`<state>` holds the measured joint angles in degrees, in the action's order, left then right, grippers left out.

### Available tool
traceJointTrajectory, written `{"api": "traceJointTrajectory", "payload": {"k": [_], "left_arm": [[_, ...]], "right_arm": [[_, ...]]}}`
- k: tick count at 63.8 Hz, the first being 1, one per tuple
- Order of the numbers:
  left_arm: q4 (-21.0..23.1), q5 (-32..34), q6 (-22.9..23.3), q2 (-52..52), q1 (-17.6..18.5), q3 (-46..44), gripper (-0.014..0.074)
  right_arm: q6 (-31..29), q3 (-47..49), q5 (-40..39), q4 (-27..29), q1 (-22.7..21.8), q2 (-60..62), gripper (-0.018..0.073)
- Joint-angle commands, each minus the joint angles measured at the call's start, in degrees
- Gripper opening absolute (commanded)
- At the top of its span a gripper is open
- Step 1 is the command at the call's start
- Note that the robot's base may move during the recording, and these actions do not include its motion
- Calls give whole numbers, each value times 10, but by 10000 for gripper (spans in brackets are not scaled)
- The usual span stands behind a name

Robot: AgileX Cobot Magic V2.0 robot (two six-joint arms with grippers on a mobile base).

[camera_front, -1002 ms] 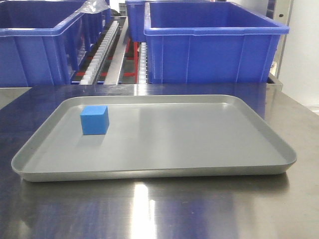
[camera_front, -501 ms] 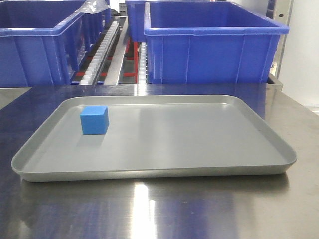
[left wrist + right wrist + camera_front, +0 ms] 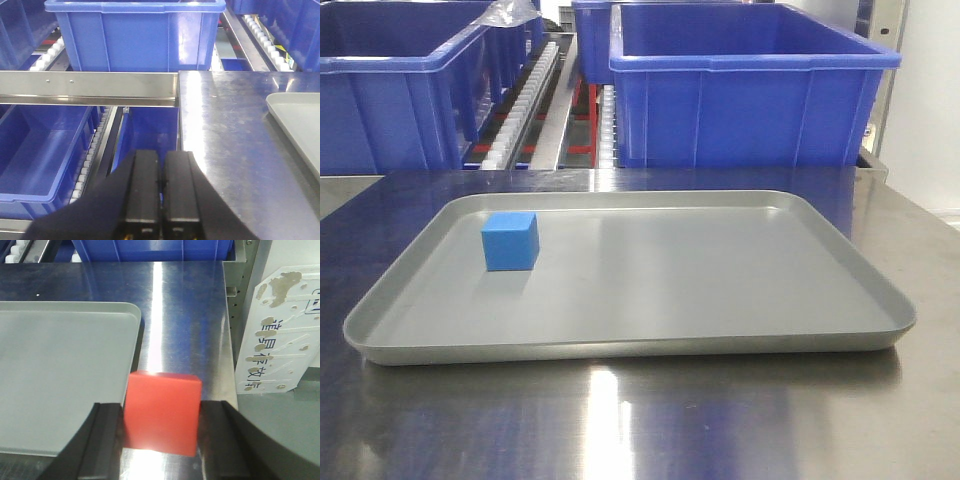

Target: Sort and place red and blue blocks on shelf

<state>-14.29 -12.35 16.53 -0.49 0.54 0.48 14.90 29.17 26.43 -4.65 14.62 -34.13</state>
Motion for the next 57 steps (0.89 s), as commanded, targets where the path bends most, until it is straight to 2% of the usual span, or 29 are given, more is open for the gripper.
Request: {"api": "traceJointTrajectory", "payload": {"k": [1,57], "left_arm": [[2,45,5,-9,-1,17,123],[2,45,5,-9,-1,17,123]], "right_arm": [[0,16,-44,-10,-3,1,50],[0,16,-22,-4,-3,1,50]]}}
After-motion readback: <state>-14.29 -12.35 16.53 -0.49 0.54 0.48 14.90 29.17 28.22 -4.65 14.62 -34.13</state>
